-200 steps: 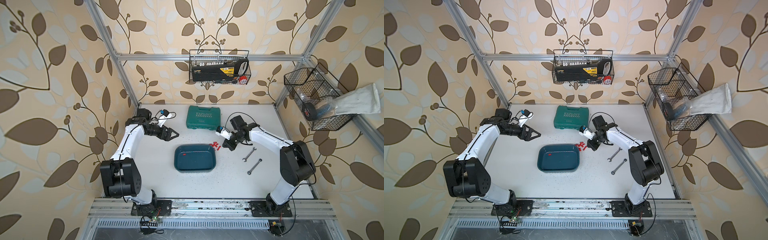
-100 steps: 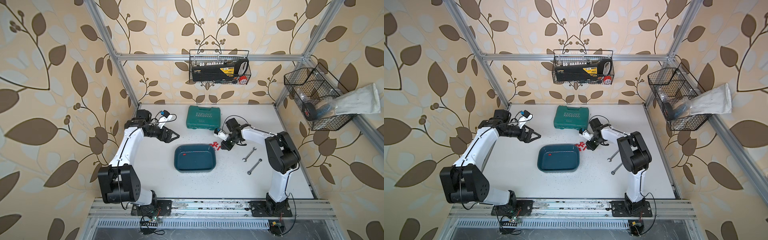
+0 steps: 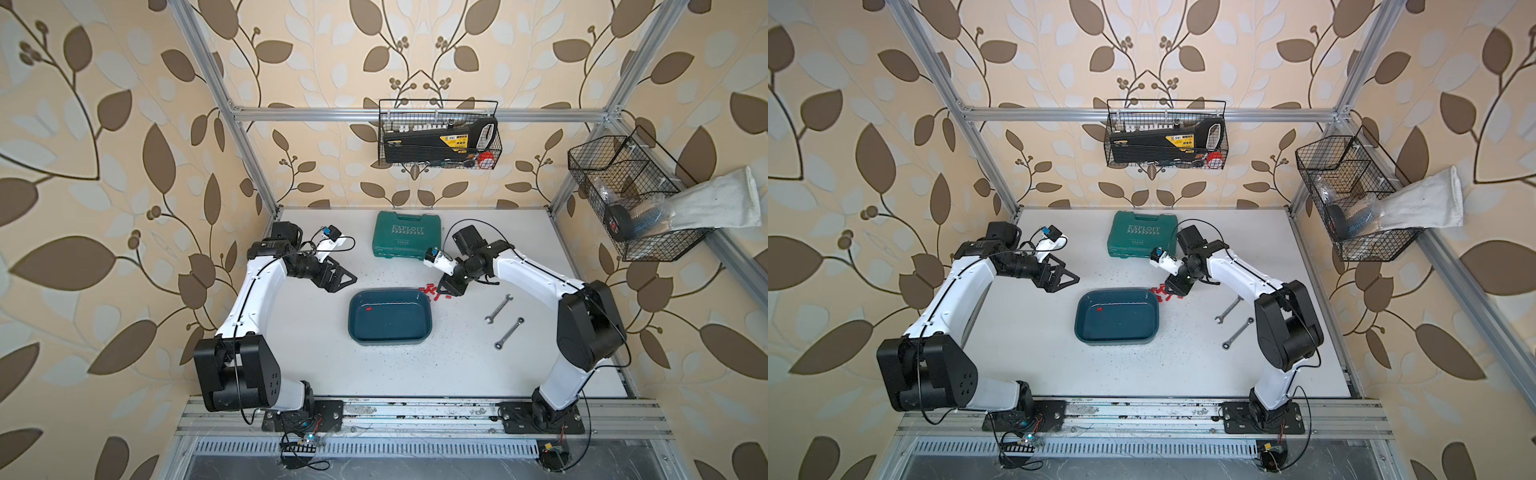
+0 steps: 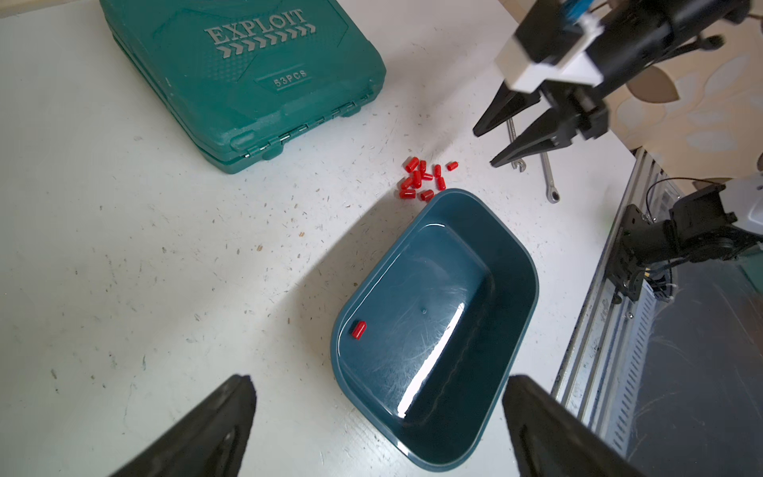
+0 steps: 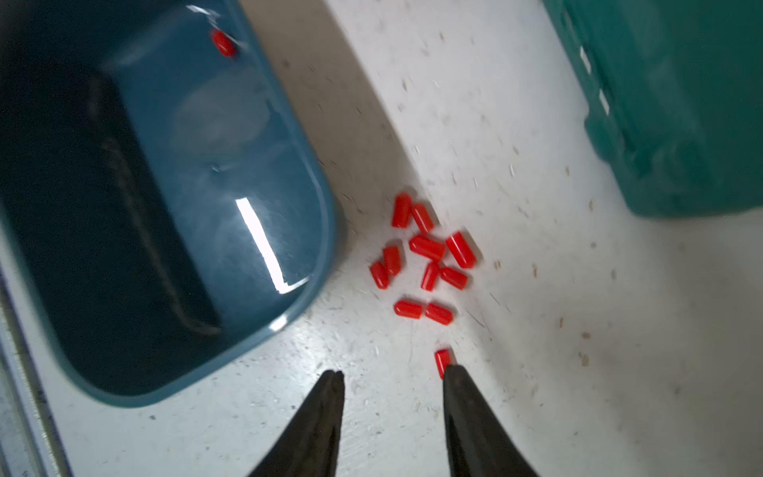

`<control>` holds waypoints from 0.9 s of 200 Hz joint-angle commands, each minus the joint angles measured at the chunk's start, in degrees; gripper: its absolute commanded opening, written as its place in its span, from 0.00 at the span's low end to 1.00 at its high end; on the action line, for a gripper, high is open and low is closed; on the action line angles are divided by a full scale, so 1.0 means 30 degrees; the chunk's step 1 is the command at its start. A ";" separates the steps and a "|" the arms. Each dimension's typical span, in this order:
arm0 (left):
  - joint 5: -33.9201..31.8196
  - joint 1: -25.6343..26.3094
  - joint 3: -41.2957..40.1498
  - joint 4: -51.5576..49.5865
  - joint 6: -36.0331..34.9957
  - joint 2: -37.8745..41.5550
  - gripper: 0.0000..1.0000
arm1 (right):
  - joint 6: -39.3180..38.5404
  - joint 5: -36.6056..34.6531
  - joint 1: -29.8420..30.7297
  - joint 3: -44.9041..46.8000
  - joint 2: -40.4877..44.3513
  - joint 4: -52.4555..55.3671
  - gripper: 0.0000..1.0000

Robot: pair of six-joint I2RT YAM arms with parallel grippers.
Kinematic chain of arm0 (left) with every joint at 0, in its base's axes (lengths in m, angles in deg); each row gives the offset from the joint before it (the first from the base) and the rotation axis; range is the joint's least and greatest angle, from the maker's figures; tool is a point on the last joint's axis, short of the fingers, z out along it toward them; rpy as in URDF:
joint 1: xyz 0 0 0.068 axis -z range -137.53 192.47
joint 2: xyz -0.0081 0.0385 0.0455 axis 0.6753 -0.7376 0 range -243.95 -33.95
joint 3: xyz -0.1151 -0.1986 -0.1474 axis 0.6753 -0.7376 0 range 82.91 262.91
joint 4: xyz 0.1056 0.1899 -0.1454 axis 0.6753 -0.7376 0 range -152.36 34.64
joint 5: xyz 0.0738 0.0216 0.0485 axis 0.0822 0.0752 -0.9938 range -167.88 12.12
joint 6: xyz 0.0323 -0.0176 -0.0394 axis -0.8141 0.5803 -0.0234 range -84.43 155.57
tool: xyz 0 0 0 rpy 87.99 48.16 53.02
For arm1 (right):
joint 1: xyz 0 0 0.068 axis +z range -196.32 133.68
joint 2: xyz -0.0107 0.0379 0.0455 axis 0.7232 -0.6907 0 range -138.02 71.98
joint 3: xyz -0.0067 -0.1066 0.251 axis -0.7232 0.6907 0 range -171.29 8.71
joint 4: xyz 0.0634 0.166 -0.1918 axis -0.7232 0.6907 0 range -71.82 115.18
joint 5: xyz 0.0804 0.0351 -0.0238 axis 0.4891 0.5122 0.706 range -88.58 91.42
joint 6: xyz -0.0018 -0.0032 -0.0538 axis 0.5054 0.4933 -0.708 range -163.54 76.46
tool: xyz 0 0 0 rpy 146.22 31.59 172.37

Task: Take the screw protection sleeves out of the storage box
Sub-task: Place the screw protection sleeve at the center of the board, then pick up the screw protection sleeve from the storage box.

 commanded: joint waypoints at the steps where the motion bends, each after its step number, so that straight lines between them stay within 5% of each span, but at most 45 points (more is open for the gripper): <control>1: -0.0330 -0.0015 -0.0228 -0.1022 -0.2135 -0.0023 0.98 | -0.0828 0.1404 0.2088 -0.1044 0.0694 0.1137 0.45; 29: -0.0117 -0.0371 -0.0401 -0.1082 -0.3534 -0.0021 0.98 | -0.0724 0.1238 0.4479 -0.1856 -0.0360 0.0121 0.46; 46: 0.0751 -0.0599 -0.0577 -0.2343 -0.6509 -0.0168 0.97 | -0.0720 0.0816 0.5860 -0.2506 -0.1570 -0.0549 0.46; 105: 0.0102 -0.1110 -0.0329 -0.5016 -1.2504 -0.1634 0.97 | -0.1644 -0.0436 0.7503 -0.4416 -0.5828 -0.3273 0.59; 180: -0.0593 -0.1434 0.0311 -0.5266 -1.3599 -0.1847 0.98 | -0.3005 -0.1632 0.8496 -0.7301 -0.9465 -0.2843 0.60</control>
